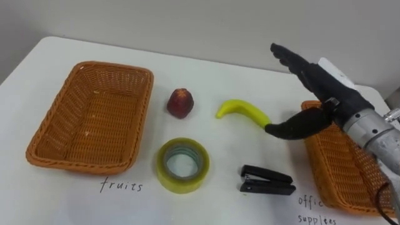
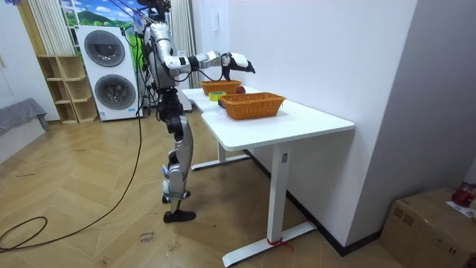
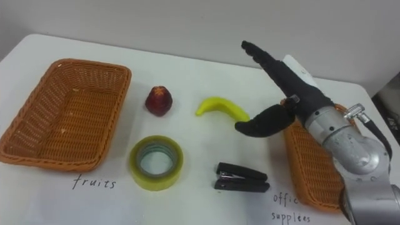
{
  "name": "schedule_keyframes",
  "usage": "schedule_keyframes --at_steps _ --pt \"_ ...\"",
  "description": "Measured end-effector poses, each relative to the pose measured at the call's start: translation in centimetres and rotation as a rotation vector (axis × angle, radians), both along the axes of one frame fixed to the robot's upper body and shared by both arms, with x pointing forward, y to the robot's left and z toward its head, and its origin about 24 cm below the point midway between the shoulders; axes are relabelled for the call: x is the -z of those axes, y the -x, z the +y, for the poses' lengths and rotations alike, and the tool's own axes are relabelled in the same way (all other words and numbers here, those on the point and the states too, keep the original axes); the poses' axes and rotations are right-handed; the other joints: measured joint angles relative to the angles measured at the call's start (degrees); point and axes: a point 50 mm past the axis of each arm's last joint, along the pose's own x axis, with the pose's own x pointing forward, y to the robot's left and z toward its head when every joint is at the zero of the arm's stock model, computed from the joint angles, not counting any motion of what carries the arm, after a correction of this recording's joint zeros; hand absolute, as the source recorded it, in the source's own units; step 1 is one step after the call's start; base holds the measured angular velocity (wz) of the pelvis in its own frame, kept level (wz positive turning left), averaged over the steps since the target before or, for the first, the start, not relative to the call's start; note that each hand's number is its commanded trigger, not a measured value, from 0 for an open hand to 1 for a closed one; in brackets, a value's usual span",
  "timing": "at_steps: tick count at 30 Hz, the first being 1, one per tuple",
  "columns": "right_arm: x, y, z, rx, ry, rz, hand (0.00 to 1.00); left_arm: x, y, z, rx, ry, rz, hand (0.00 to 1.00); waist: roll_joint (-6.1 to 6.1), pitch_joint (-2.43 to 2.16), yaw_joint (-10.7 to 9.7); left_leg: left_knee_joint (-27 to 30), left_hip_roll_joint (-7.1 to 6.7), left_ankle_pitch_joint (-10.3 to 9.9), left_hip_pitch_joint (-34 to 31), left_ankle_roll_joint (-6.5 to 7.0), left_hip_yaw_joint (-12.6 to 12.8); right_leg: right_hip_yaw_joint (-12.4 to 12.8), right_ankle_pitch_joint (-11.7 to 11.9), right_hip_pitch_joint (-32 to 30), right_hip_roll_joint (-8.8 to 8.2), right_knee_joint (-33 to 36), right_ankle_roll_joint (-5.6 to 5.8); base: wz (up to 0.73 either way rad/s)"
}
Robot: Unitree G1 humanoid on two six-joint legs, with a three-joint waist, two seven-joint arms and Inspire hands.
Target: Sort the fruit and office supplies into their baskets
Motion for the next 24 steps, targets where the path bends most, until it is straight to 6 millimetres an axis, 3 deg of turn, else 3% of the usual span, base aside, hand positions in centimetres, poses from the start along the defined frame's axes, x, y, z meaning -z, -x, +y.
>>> schedule_keyframes --at_steps 6,15,24 --pt "1.1 0.1 -0.2 -0.021 0.04 0.091 0.0 0.0 -0.2 0.0 -0.007 0.002 -0.004 0.0 0.25 0.38 0.1 0.0 0.04 0.0 -0.1 0.0 0.0 -0.1 0.0 -0.2 0.03 0.0 0.0 0.0" --pt "1.4 0.3 0.0 -0.08 0.051 0.144 0.0 -0.1 -1.0 0.0 -0.002 0.002 -0.021 0.0 0.14 0.3 1.3 0.2 0.03 0.0 -0.1 0.0 0.2 -0.1 0.0 -0.1 0.0 0.0 0.0 0.0" --pt "3.1 0.8 0.5 -0.138 0.048 0.269 0.0 0.0 -1.0 -0.1 0.017 0.002 -0.014 0.0 0.07 0.2 1.6 0.4 0.04 0.0 -0.1 -0.01 0.2 -0.1 0.0 -0.1 0.0 0.1 -0.01 0.0"
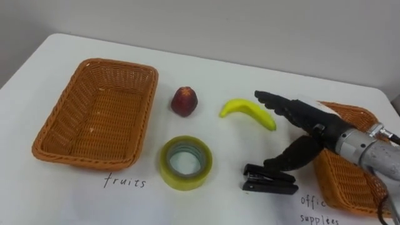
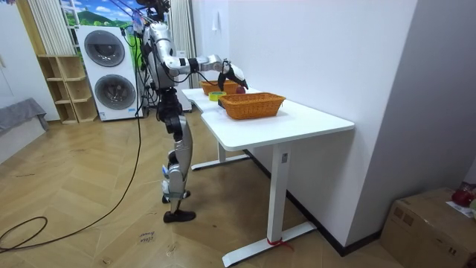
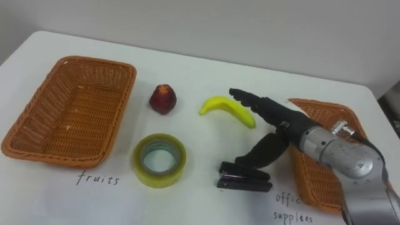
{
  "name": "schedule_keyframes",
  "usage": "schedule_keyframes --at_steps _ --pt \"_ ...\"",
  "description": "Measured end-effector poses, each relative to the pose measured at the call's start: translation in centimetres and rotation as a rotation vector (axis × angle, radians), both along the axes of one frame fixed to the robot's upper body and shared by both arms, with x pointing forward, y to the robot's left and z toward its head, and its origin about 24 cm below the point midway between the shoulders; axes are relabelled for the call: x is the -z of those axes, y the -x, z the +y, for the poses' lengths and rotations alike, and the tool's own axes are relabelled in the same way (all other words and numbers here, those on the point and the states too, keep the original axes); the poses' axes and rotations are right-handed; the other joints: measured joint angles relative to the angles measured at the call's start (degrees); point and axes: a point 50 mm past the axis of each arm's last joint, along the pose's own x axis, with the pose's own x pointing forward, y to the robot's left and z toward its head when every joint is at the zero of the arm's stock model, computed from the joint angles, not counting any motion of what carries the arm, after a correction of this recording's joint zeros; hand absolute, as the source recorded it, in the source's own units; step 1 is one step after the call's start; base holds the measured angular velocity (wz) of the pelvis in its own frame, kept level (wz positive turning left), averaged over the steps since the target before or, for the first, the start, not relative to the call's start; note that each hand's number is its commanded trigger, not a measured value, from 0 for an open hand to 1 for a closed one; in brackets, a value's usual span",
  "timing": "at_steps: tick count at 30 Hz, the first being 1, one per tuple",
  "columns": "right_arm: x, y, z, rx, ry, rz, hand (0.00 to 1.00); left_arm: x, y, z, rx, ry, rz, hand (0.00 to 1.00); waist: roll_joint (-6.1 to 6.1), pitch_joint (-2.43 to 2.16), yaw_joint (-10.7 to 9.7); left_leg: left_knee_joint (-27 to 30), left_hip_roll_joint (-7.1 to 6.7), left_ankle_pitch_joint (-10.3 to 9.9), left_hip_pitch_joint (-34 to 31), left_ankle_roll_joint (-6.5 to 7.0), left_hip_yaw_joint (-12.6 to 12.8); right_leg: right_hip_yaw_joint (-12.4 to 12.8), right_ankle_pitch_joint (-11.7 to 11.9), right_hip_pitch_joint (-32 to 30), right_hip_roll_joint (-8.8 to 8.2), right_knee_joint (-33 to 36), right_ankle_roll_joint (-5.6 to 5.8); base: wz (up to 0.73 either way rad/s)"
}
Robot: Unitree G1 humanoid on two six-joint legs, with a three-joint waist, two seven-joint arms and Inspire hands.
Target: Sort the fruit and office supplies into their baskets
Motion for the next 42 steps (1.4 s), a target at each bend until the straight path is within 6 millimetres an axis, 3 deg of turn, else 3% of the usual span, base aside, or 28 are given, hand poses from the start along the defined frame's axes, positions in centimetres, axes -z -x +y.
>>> schedule_keyframes --at_steps 14,32,42 --pt "0.6 0.4 0.6 -0.05 0.001 0.051 0.0 0.1 0.3 0.2 -0.005 -0.004 0.02 0.0 -0.38 -0.26 0.4 0.0 -0.04 0.0 0.1 0.0 0.0 0.3 0.0 0.1 -0.03 0.0 0.0 0.0" --pt "2.0 1.6 0.4 -0.068 0.011 0.151 0.0 -0.1 -0.3 0.7 -0.003 -0.017 0.016 0.0 -0.52 -0.22 0.7 -0.1 -0.11 0.0 -0.1 0.01 -0.7 0.3 0.0 0.0 -0.01 0.0 0.0 0.01" --pt "2.3 1.6 0.1 -0.057 0.094 0.159 0.0 0.0 -0.2 0.6 0.011 -0.024 0.032 0.0 0.16 0.16 0.6 0.0 -0.12 0.0 -0.1 0.01 -0.6 0.2 0.0 0.1 -0.05 0.0 0.0 0.0"
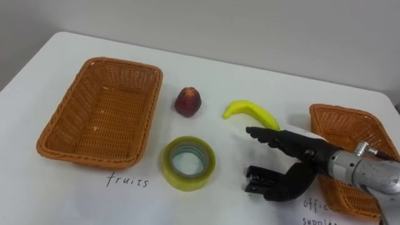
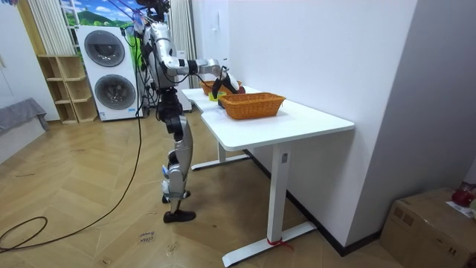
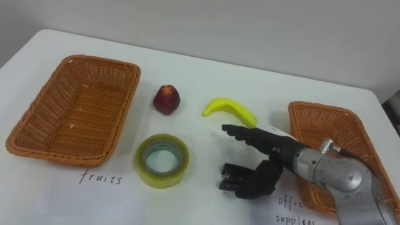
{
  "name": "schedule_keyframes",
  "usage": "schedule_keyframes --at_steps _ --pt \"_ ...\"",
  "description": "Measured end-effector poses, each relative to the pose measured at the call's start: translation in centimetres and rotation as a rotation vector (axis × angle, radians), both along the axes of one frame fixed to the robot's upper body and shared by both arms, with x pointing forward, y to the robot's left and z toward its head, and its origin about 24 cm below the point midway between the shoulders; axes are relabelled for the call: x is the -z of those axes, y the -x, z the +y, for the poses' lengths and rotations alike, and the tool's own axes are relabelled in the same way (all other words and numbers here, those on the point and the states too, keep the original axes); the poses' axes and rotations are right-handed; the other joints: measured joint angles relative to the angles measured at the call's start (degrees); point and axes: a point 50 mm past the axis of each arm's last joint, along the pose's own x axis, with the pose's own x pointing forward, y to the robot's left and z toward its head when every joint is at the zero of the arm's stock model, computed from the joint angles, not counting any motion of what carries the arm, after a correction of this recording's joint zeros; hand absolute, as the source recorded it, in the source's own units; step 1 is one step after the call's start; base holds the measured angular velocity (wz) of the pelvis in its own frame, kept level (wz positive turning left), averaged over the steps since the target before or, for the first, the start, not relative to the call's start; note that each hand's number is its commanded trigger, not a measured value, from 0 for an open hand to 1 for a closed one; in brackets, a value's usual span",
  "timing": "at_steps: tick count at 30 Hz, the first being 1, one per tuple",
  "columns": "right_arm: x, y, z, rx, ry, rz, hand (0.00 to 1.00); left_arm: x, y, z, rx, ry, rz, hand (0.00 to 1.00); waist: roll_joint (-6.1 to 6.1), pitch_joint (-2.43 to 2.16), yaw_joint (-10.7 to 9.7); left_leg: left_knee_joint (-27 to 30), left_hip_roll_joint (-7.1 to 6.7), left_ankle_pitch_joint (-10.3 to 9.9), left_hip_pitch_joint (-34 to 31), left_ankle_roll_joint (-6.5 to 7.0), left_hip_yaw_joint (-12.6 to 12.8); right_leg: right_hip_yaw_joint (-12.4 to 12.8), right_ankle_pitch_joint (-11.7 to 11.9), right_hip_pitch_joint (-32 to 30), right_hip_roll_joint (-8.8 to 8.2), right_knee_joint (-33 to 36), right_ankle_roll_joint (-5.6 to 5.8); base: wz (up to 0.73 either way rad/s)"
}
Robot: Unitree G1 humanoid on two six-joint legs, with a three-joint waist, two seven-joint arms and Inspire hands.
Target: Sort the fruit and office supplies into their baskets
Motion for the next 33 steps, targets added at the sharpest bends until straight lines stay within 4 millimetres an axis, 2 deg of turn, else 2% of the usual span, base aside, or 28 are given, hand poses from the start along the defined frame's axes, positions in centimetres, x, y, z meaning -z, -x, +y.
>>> schedule_keyframes --at_steps 5,12,14,17,21,25,33 --pt "0.0 0.0 -0.1 0.0 0.029 -0.001 0.0 0.0 -0.1 -0.1 0.015 -0.001 0.002 0.0 0.35 0.03 -0.1 -0.3 0.0 0.0 0.0 0.0 0.1 -0.2 0.0 -0.1 -0.01 0.0 0.0 0.0" --pt "-0.2 -0.3 -0.4 0.045 0.117 -0.067 0.0 0.0 -0.2 -0.1 0.005 0.003 -0.012 0.0 -0.67 -0.57 -1.2 0.0 -0.01 0.0 0.4 0.01 0.4 0.1 0.0 0.3 -0.02 0.0 0.0 -0.01" --pt "-0.3 -0.4 -0.5 0.063 0.148 -0.097 0.0 0.0 -0.2 -0.2 0.006 0.005 -0.013 0.0 -0.72 -0.54 -0.9 -0.1 0.05 0.0 0.9 0.01 0.8 0.7 0.0 0.5 0.05 0.0 0.0 -0.11" --pt "-0.8 -0.3 -0.3 0.081 0.184 -0.159 0.0 0.0 -0.3 -0.2 0.006 0.002 -0.015 0.0 -0.47 -0.41 -1.0 -0.3 0.04 0.0 1.0 0.01 0.8 0.8 0.0 0.5 0.07 0.0 0.0 -0.02" --pt "-1.4 0.2 0.3 0.079 0.195 -0.212 0.0 0.0 0.0 -0.3 0.0 -0.007 -0.015 0.0 0.72 0.0 -0.9 -0.6 0.04 0.0 1.0 0.01 0.8 0.7 0.0 0.5 0.07 0.1 -0.03 0.0" --pt "-1.4 0.2 0.4 0.082 0.236 -0.229 0.0 0.0 0.1 -0.2 0.0 -0.012 -0.014 0.0 1.71 -0.34 -0.8 -0.8 0.04 0.0 0.9 0.02 0.8 0.7 0.0 0.4 0.07 0.1 -0.03 0.0" --pt "-1.0 0.2 0.8 0.08 0.286 -0.225 0.0 -0.2 -0.4 -0.3 0.015 -0.014 -0.032 0.0 1.51 -0.48 -0.6 -1.0 0.04 0.0 1.0 0.02 0.8 0.9 0.0 0.2 0.1 0.0 -0.03 0.0"
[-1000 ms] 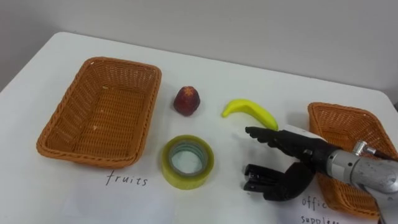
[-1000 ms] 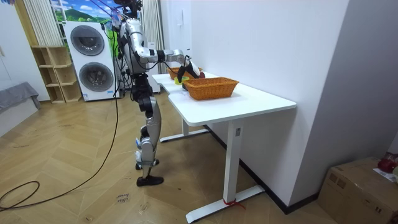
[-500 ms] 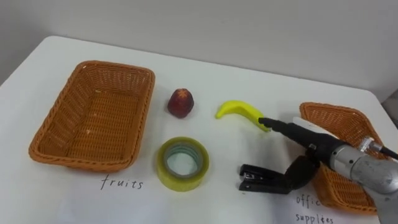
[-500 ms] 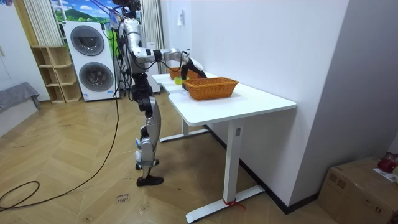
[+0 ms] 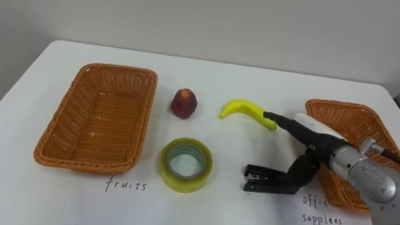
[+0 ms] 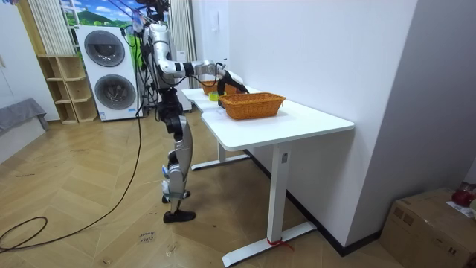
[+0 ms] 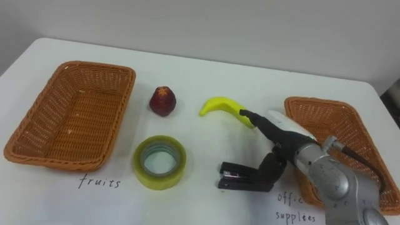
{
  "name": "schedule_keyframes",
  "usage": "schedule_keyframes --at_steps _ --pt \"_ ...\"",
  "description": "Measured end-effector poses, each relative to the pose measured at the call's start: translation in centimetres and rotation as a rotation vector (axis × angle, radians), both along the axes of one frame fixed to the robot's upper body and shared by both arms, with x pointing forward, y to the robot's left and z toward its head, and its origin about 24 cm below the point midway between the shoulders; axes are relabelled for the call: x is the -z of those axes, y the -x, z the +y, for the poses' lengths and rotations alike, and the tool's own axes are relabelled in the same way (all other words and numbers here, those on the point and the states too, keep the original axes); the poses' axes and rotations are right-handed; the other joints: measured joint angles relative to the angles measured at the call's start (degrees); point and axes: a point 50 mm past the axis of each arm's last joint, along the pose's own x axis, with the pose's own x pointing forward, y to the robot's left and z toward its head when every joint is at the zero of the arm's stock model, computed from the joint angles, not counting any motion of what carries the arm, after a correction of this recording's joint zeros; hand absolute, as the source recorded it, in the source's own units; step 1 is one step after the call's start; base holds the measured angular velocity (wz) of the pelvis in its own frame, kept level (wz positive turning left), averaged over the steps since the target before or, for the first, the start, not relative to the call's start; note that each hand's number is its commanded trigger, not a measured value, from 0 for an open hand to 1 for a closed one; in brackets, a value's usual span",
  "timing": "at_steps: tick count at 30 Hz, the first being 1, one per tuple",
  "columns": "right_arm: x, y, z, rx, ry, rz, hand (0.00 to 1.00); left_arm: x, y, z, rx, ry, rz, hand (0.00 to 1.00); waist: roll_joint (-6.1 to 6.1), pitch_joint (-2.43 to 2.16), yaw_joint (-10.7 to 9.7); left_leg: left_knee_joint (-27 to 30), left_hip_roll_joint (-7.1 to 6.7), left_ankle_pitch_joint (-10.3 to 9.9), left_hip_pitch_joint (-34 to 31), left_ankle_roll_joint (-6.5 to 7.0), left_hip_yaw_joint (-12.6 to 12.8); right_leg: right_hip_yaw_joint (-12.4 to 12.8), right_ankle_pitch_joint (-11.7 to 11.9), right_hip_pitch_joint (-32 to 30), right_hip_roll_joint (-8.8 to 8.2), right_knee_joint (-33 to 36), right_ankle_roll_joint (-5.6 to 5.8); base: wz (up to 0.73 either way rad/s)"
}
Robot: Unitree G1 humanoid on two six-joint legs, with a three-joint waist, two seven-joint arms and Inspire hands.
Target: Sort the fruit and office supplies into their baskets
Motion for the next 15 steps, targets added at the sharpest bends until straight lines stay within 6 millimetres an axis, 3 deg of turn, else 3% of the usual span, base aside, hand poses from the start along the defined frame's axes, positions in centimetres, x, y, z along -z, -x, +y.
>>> schedule_keyframes --at_steps 6,15 --pt "0.3 0.0 0.8 -0.019 -0.02 0.007 0.0 0.1 -0.4 -0.4 0.015 0.011 -0.009 0.0 -0.63 0.01 0.8 0.0 0.09 0.0 0.0 0.0 0.1 0.8 0.0 -0.3 0.16 0.0 0.0 -0.01" --pt "0.4 0.0 1.0 -0.015 -0.032 0.011 0.0 0.1 -1.0 -1.1 0.016 0.026 -0.034 0.0 -0.63 0.02 1.5 -0.4 0.06 0.0 -0.1 -0.01 0.1 0.7 0.0 -0.4 0.19 0.0 0.0 0.0"
